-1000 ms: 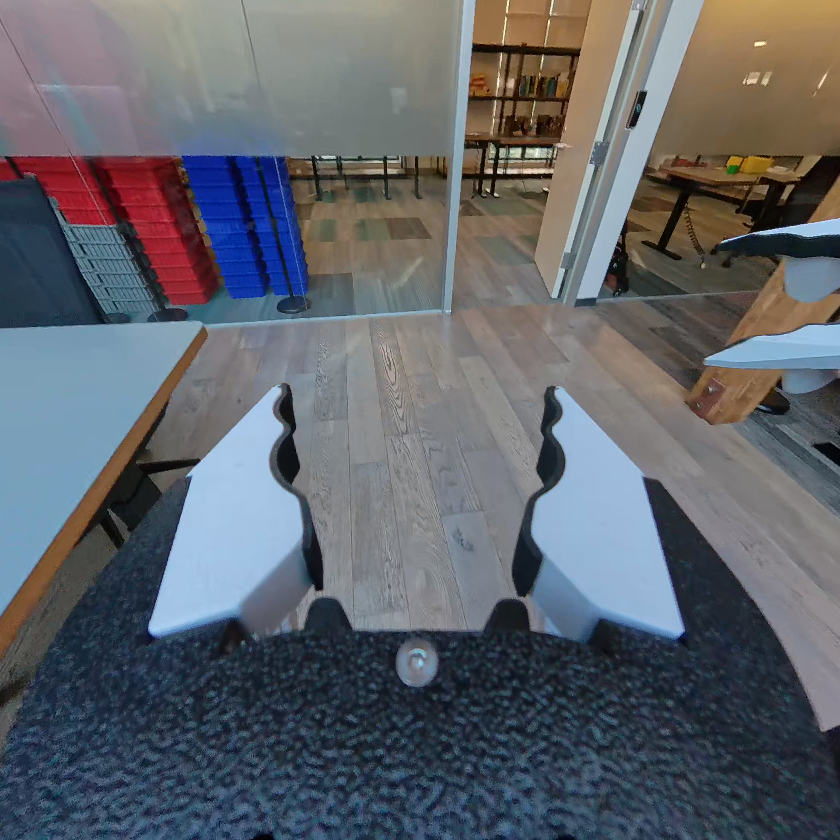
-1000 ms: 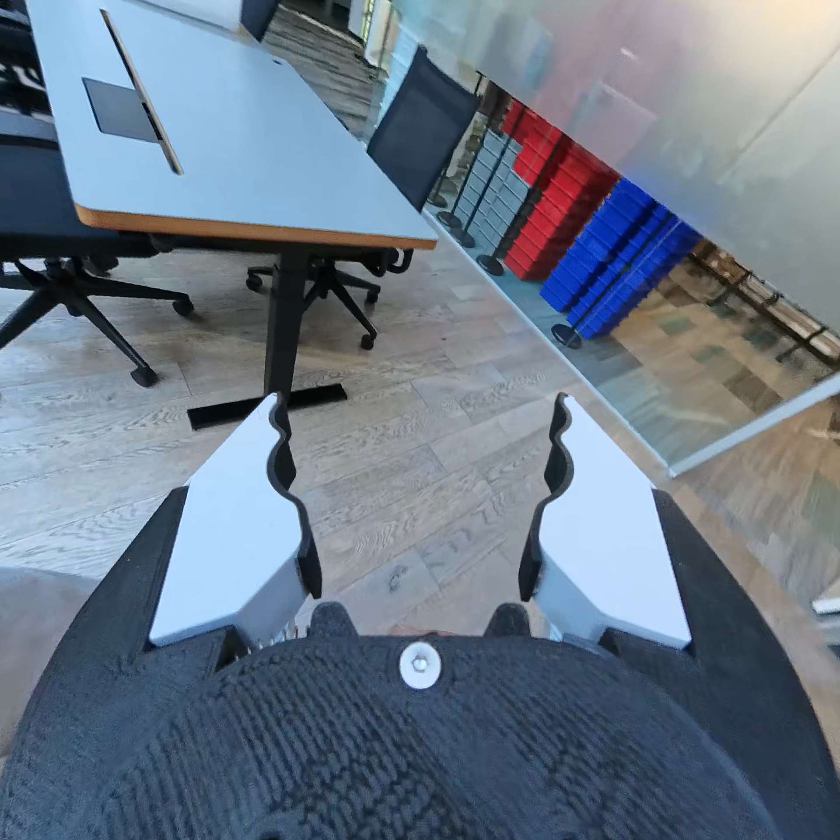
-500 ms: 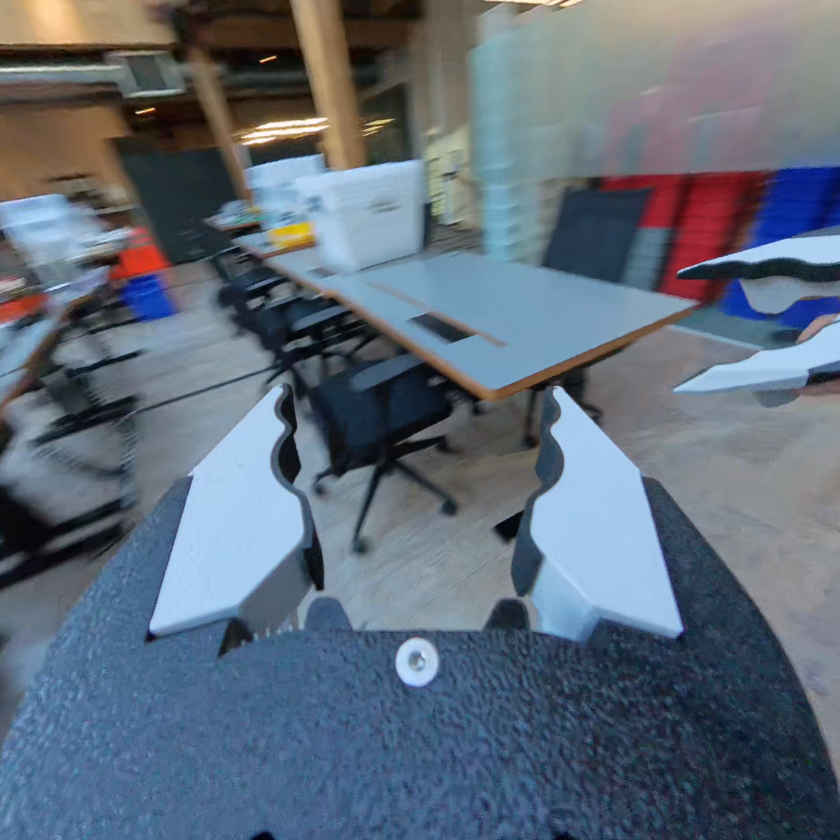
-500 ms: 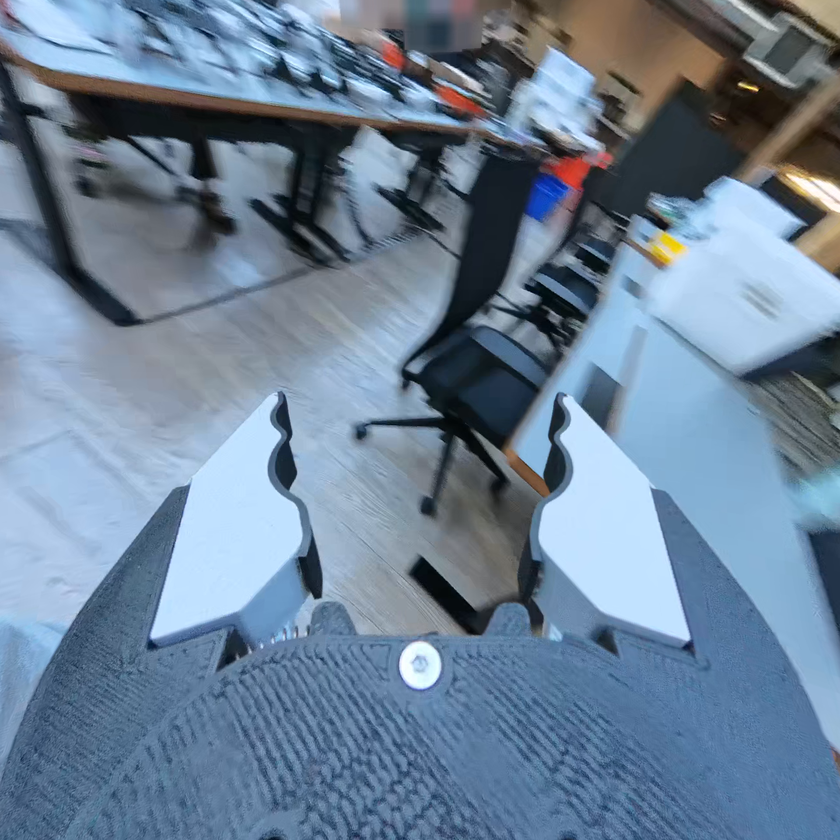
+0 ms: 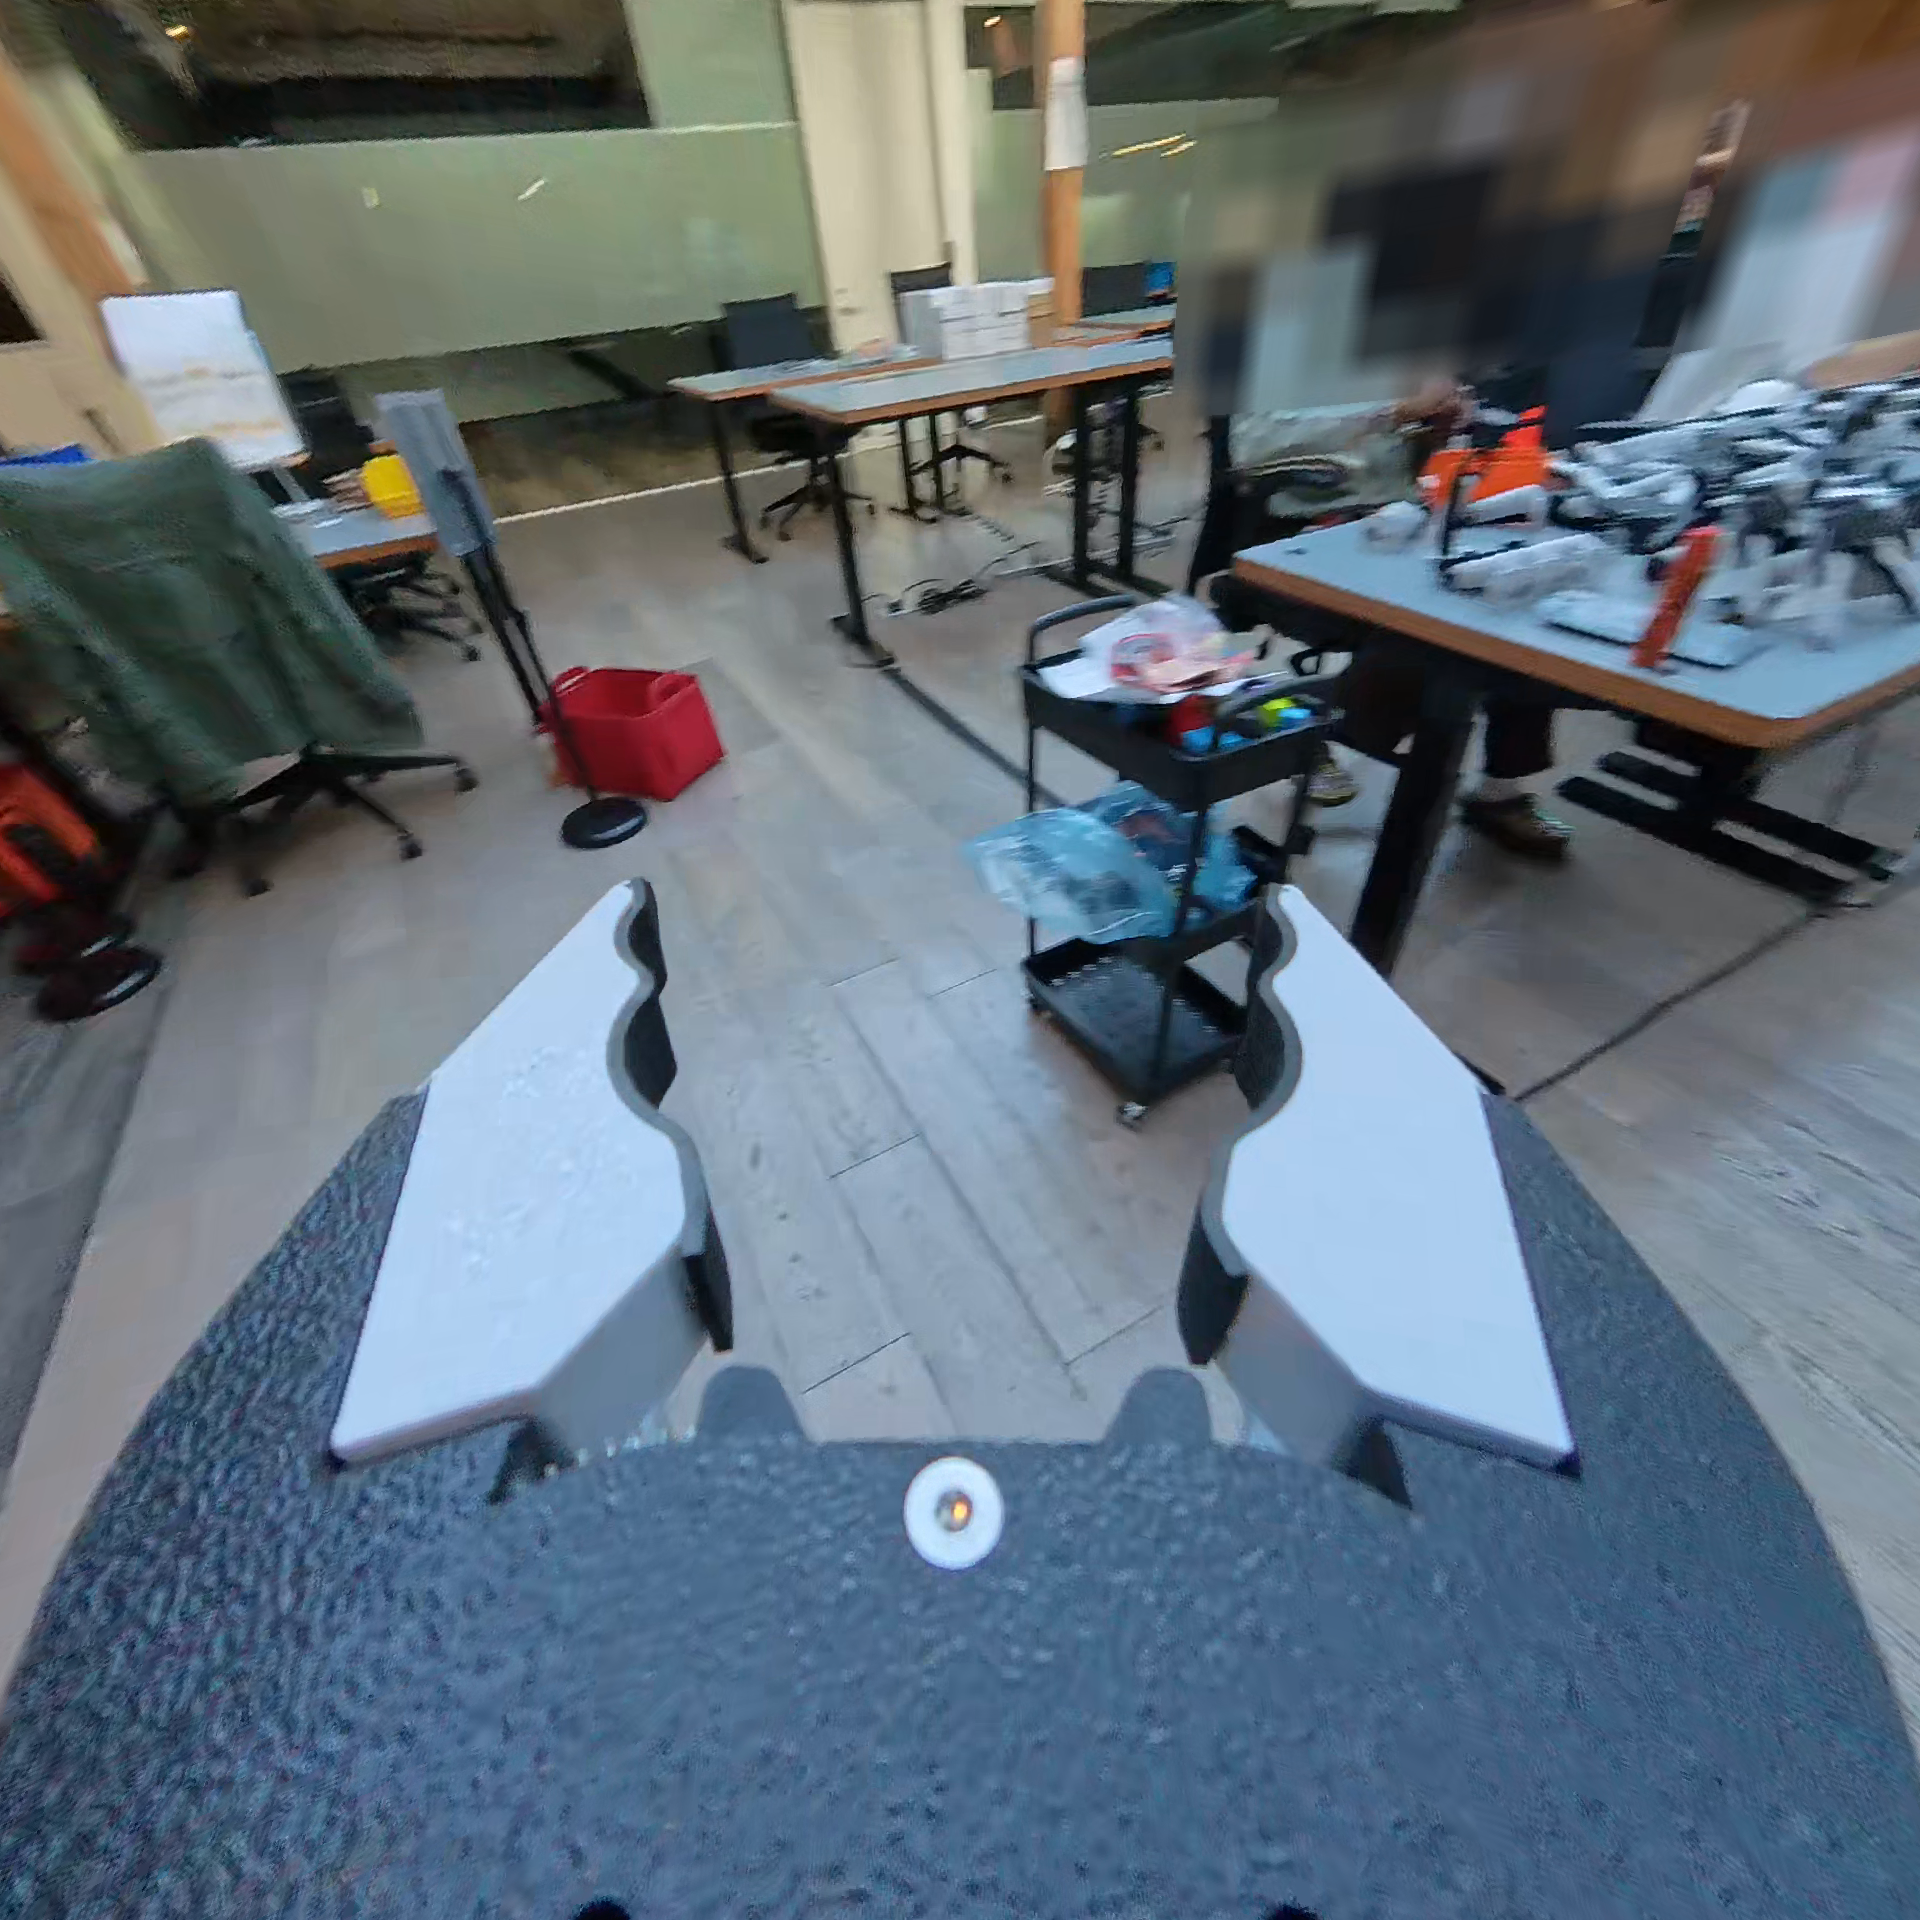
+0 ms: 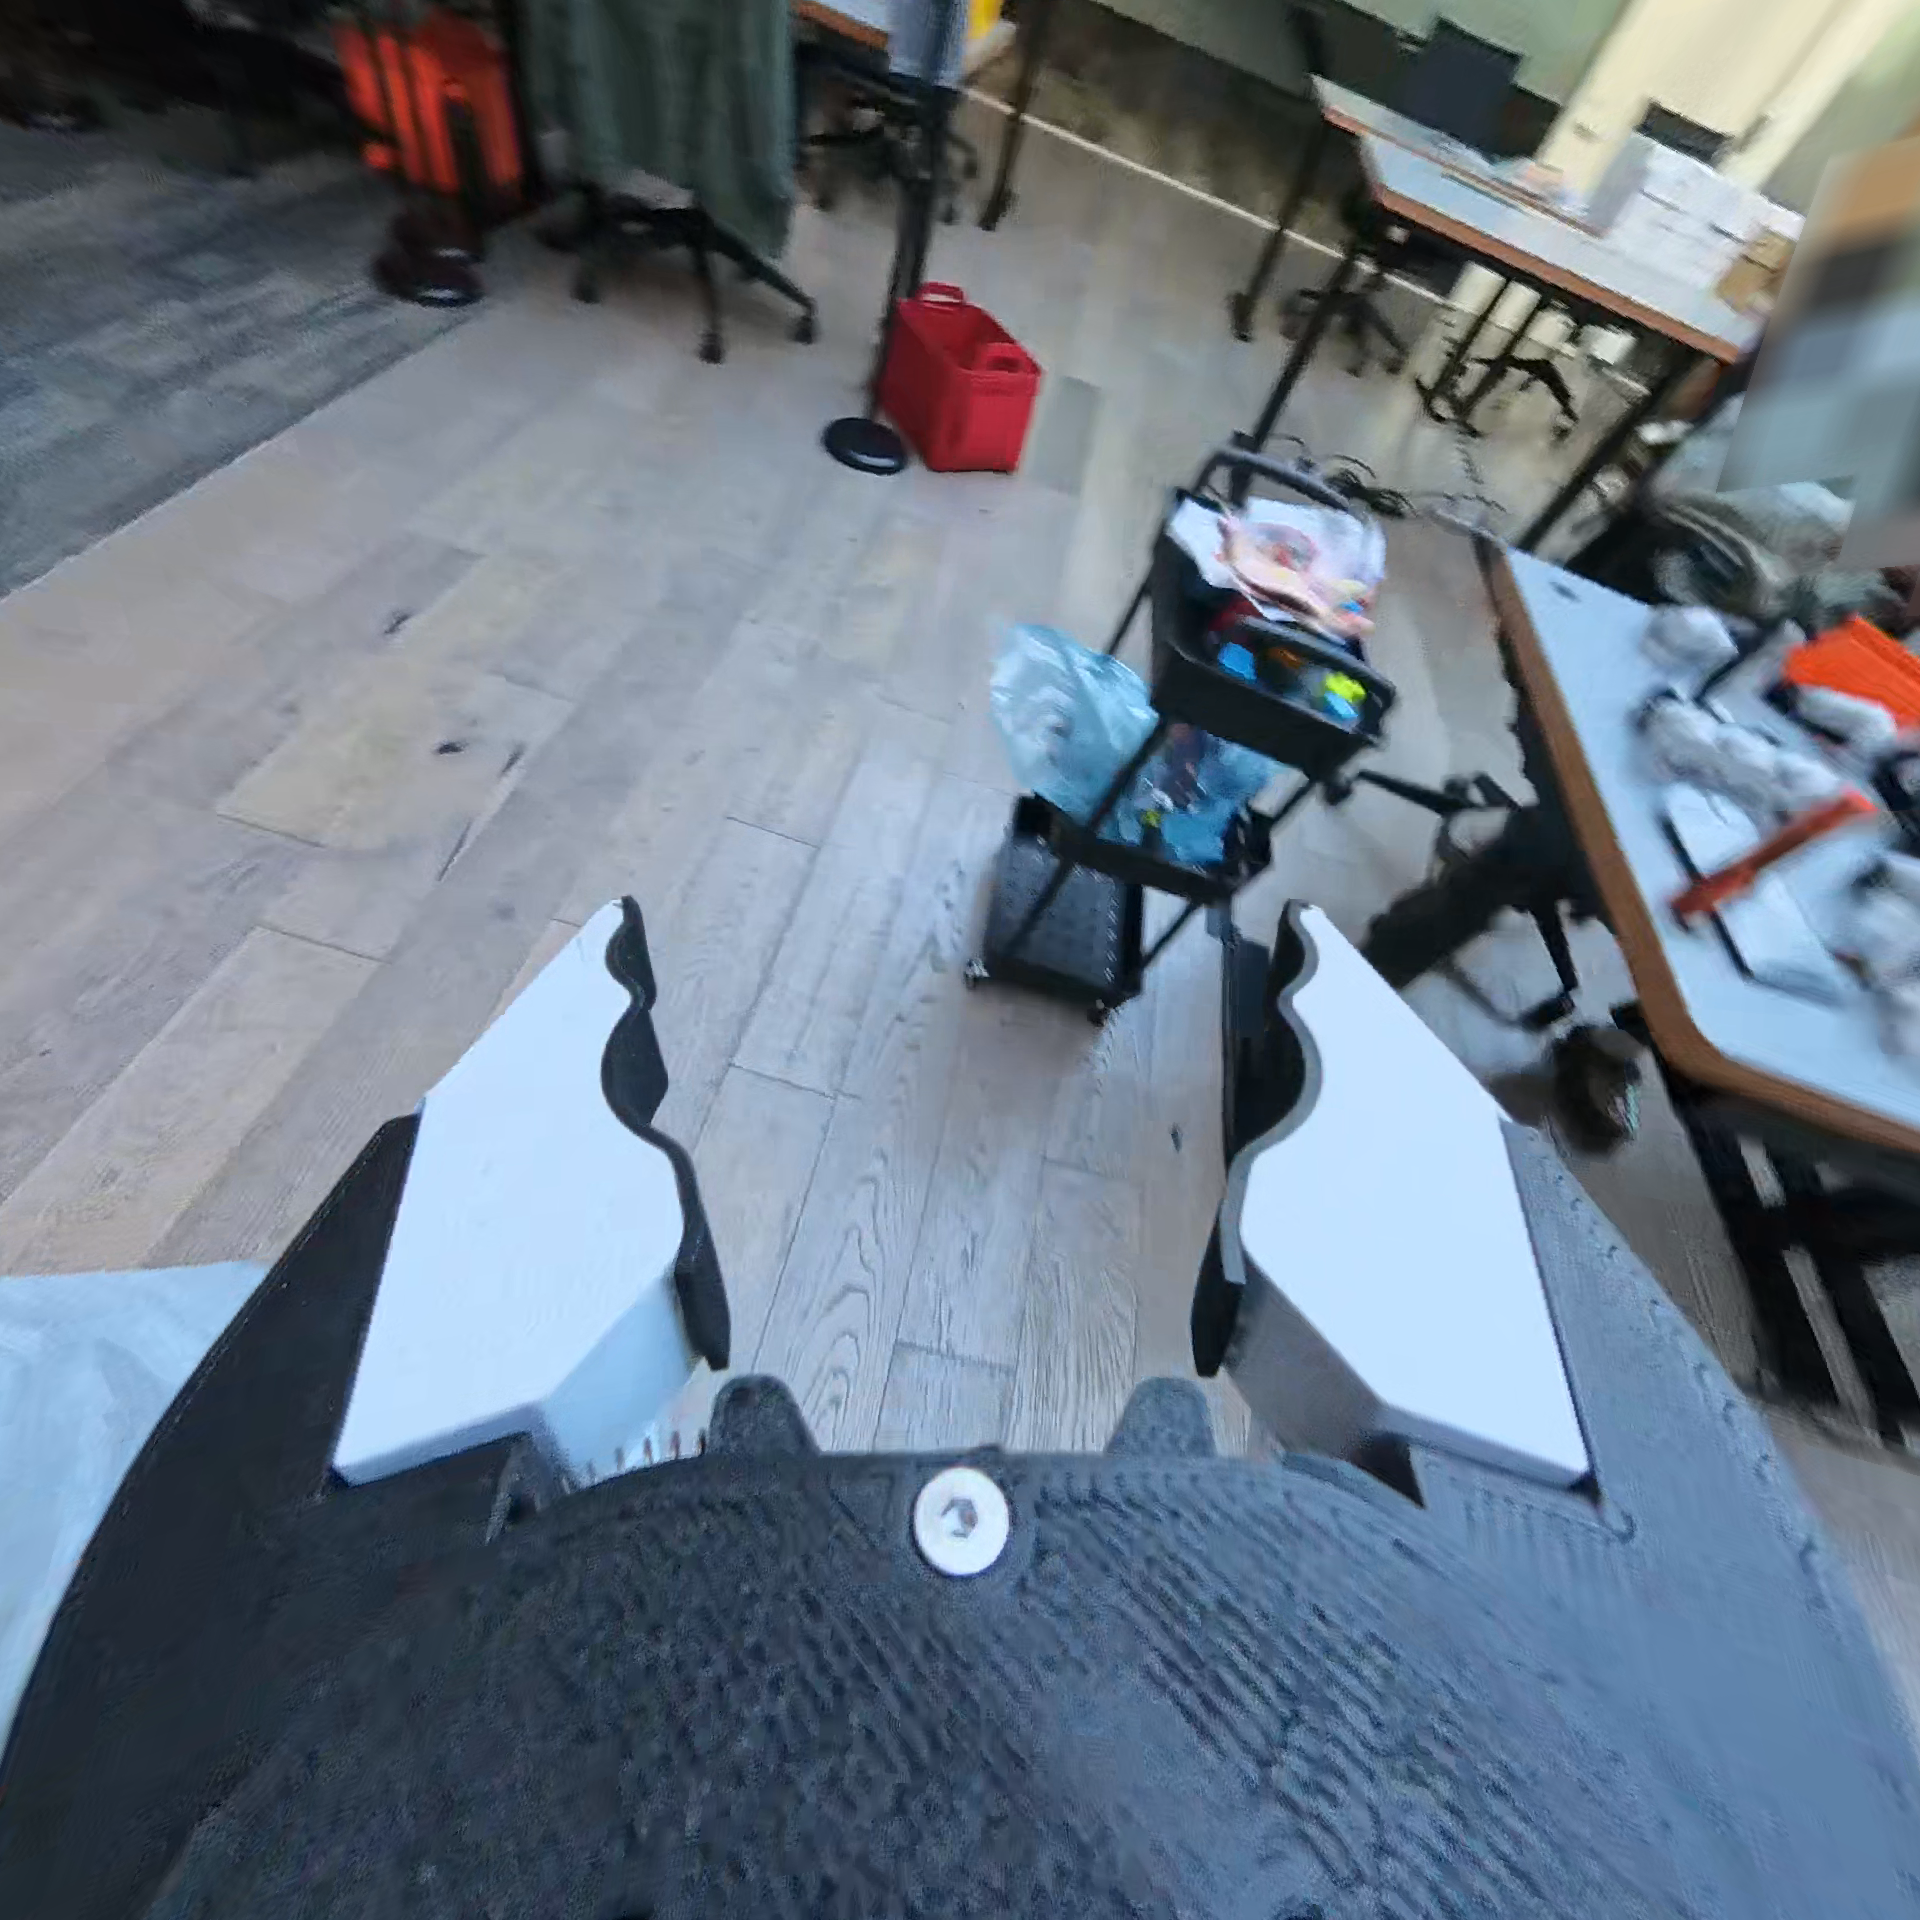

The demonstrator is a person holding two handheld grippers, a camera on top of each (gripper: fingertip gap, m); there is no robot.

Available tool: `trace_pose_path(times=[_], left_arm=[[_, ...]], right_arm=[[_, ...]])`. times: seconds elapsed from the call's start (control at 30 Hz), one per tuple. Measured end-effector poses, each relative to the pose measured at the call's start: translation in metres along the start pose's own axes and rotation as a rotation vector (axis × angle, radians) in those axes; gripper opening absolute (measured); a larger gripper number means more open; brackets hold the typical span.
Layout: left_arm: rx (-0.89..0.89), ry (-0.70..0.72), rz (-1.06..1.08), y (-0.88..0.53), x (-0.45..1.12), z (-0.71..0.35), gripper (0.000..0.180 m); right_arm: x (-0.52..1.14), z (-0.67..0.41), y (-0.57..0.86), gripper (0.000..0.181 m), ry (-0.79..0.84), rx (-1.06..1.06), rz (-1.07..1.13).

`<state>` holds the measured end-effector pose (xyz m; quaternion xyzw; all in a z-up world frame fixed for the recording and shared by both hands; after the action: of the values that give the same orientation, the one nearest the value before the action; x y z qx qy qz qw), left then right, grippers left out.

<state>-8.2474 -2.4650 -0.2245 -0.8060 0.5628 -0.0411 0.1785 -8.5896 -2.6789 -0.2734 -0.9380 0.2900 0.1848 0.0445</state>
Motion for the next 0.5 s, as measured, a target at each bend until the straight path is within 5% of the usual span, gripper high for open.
trace_pose_path(times=[0.17, 0.5], left_arm=[[-0.053, -0.114, -0.14, -0.141, 0.047, 0.062, 0.113], [-0.085, 0.014, 0.014, -0.264, 0.239, 0.059, 0.101]], right_arm=[[0.194, -0.072, -0.062, 0.116, -0.034, -0.034, -0.135], [0.449, -0.17, -0.121, 0.11, -0.072, -0.013, -0.331]])
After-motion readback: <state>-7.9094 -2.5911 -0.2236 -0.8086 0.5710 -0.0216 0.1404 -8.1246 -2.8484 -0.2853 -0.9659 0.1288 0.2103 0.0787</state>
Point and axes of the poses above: each gripper's, where its closed fingertips meet, x out along the fingers, z out of its underside, y = z × x across the jaws, the point moved 7 cm from there along -x, back along the fingers, and after that the axes turned 15 degrees about x, right-handed, at the moved point
